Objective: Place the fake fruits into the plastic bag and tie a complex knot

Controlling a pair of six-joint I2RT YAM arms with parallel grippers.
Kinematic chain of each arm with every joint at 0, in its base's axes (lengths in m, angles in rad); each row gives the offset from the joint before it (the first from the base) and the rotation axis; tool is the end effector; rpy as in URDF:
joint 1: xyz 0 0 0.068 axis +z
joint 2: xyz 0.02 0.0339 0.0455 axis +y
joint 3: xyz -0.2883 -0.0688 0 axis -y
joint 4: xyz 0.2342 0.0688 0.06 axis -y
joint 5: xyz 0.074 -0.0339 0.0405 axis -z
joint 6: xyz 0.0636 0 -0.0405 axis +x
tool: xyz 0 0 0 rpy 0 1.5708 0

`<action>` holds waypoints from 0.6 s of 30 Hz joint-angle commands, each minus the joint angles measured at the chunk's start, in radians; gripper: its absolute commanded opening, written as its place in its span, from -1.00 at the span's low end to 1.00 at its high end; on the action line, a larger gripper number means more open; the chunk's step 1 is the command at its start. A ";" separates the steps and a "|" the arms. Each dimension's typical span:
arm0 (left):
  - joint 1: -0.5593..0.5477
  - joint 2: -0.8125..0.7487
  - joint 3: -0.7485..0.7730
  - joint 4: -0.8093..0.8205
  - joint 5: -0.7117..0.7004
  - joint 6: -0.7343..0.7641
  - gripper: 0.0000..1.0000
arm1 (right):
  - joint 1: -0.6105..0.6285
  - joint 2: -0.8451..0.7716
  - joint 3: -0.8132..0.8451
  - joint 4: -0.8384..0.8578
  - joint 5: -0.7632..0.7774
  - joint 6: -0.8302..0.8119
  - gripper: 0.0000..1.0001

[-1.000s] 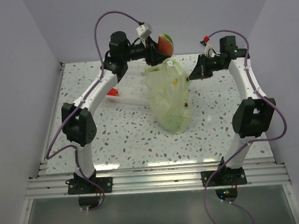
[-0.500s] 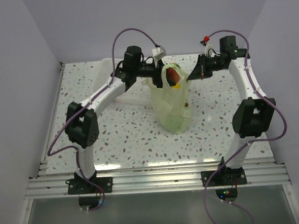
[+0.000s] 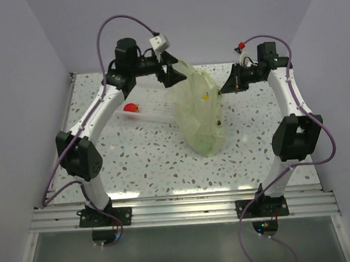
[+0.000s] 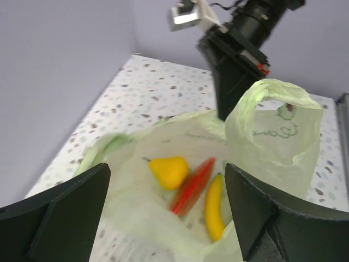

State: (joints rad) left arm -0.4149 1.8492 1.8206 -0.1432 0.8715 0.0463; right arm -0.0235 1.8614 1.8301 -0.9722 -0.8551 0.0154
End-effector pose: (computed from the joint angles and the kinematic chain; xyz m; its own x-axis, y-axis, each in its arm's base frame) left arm 0.3906 -0.2253 0.4243 -0.1123 0.0820 -0.9903 0.9557 0.2816 -0.0851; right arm 0.4018 0.0386 0.3448 -0.8490 0.0301 -0.5275 -0.3769 0.6651 0.6446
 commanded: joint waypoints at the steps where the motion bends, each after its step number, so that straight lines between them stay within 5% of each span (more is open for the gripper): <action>1: 0.113 -0.174 -0.099 0.100 -0.149 0.013 0.84 | 0.000 -0.033 0.026 0.013 -0.019 -0.005 -1.00; 8: 0.186 -0.202 -0.227 -0.111 -0.537 0.221 0.98 | -0.001 -0.036 0.011 0.013 -0.018 -0.006 -1.00; 18: 0.217 0.079 -0.003 -0.466 -0.831 0.132 1.00 | -0.001 -0.038 0.028 -0.008 -0.004 -0.009 -1.00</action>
State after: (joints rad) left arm -0.2031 1.8877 1.7130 -0.4545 0.1856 0.2146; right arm -0.0235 1.8614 1.8301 -0.9745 -0.8547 0.0147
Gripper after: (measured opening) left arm 0.997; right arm 0.008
